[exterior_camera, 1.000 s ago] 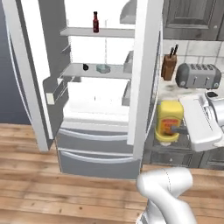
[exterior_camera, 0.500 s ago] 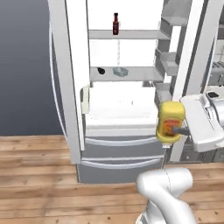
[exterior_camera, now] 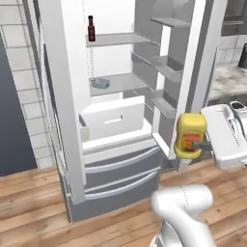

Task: Place the condiment bottle and mustard from the counter to the top shelf of the fridge. If the existing items in the fridge are on the top shelf, move them to other shelves.

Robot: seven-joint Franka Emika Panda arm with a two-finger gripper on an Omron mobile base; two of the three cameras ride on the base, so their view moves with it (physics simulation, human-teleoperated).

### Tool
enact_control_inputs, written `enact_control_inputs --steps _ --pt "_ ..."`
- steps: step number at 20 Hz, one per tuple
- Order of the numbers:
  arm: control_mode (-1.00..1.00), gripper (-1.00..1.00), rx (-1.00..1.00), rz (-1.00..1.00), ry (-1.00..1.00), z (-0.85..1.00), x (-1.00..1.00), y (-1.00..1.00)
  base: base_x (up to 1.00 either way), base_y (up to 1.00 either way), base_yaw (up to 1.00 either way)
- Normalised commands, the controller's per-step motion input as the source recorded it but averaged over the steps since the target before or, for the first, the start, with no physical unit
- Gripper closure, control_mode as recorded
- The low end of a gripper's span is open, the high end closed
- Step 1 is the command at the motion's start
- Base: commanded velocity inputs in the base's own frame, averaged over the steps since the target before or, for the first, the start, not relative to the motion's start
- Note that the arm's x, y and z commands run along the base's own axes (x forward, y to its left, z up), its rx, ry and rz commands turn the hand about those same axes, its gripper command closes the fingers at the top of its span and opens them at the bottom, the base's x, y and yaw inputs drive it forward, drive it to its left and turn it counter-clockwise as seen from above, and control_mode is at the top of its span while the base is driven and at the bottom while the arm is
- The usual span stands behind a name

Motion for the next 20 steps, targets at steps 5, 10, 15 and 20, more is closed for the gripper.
enact_control_inputs --steps 5,10,15,20 --pt "1.0 1.0 0.0 0.0 0.0 0.0 0.0 0.0 0.72 0.43 -0.26" --pt "1.0 1.0 0.0 0.0 0.0 0.0 0.0 0.0 0.74 0.25 -0.09" --pt "1.0 1.0 0.0 0.0 0.0 0.0 0.0 0.0 0.55 0.29 -0.06" --pt "1.0 1.0 0.0 0.0 0.0 0.0 0.0 0.0 0.31 0.42 -0.01"
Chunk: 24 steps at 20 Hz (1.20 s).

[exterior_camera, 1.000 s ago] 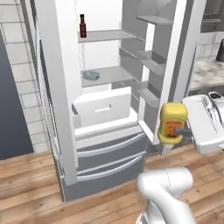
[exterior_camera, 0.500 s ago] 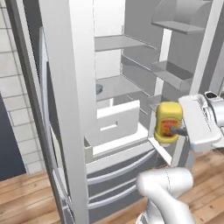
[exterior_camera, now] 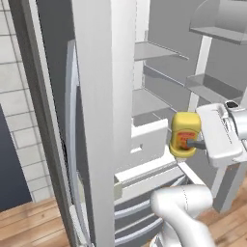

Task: Place the condiment bottle and mustard from the counter to the top shelf of the fridge. If the existing items in the fridge are on the top shelf, move them to other shelves.

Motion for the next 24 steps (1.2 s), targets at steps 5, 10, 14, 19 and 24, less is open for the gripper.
enact_control_inputs --steps 5,10,14,19,24 --pt "1.0 1.0 0.0 0.0 0.0 0.0 0.0 0.0 0.66 0.31 -0.04" --pt "1.0 1.0 0.0 0.0 0.0 0.0 0.0 0.0 0.68 0.24 -0.07" --pt "-1.0 1.0 0.0 -0.05 -0.01 0.15 0.08 0.0 0.26 0.09 -0.09" --pt "-1.0 1.0 0.12 -0.32 -0.15 0.77 0.4 -0.1 0.0 0.0 0.0" --pt "-1.0 1.0 0.17 -0.36 -0.12 0.83 0.46 -0.34 0.0 0.0 0.0"
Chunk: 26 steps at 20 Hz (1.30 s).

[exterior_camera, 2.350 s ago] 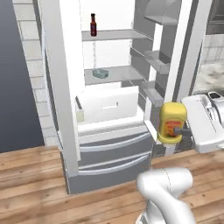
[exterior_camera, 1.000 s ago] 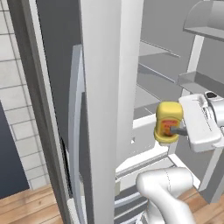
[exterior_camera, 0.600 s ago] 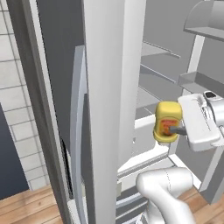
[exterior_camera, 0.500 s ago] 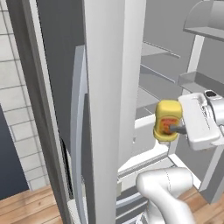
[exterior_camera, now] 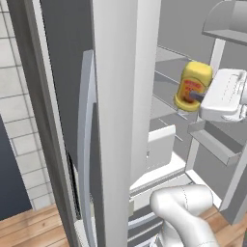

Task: Place the condiment bottle and mustard from the counter to the top shelf of the fridge. If the existing items in the fridge are on the top shelf, move them to other shelves.

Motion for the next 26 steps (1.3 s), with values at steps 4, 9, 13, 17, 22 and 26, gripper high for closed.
enact_control_inputs --steps 4,9,13,17,22,26 --pt "-1.0 1.0 0.12 -0.37 -0.04 0.41 0.8 -0.36 0.0 0.0 0.0" --pt "-1.0 1.0 0.11 -0.13 0.0 0.14 0.33 -0.14 0.0 0.0 0.0" --pt "-1.0 1.0 0.01 0.0 0.11 0.05 0.48 0.0 0.0 0.0 0.0" --pt "-1.0 1.0 0.0 0.0 0.14 0.0 0.99 0.0 0.0 0.0 0.0" --pt "-1.0 1.0 0.0 -0.02 0.02 0.0 1.0 0.0 0.0 0.0 0.0" --pt "-1.0 1.0 0.0 -0.03 -0.02 0.0 0.94 0.0 0.0 0.0 0.0"
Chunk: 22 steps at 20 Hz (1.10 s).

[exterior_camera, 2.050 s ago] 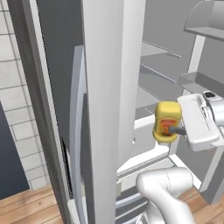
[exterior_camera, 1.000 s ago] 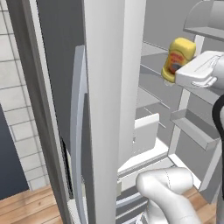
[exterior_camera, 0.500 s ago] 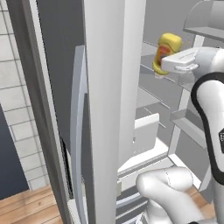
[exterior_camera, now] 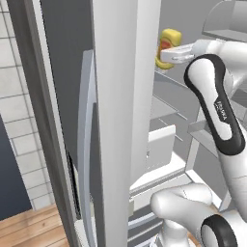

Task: Place the condiment bottle and mustard from the counter to the top shelf of the fridge. If the existing items in the fridge are on the top shelf, move them to other shelves.

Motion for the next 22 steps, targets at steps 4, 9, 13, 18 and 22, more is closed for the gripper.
enact_control_inputs --steps 4,9,13,18,22 --pt "-1.0 1.0 0.0 -0.01 0.0 0.0 0.93 0.0 0.0 0.0 0.0" --pt "-1.0 1.0 0.0 0.0 0.0 -0.01 0.82 0.02 0.0 0.0 0.0" --pt "-1.0 1.0 0.0 0.0 0.02 -0.12 0.67 0.02 0.0 0.0 0.0" --pt "-1.0 1.0 0.0 0.0 0.02 -0.05 0.72 0.1 0.0 0.0 0.0" --pt "-1.0 1.0 -0.04 0.0 0.11 -0.14 0.61 0.04 0.0 0.0 0.0"
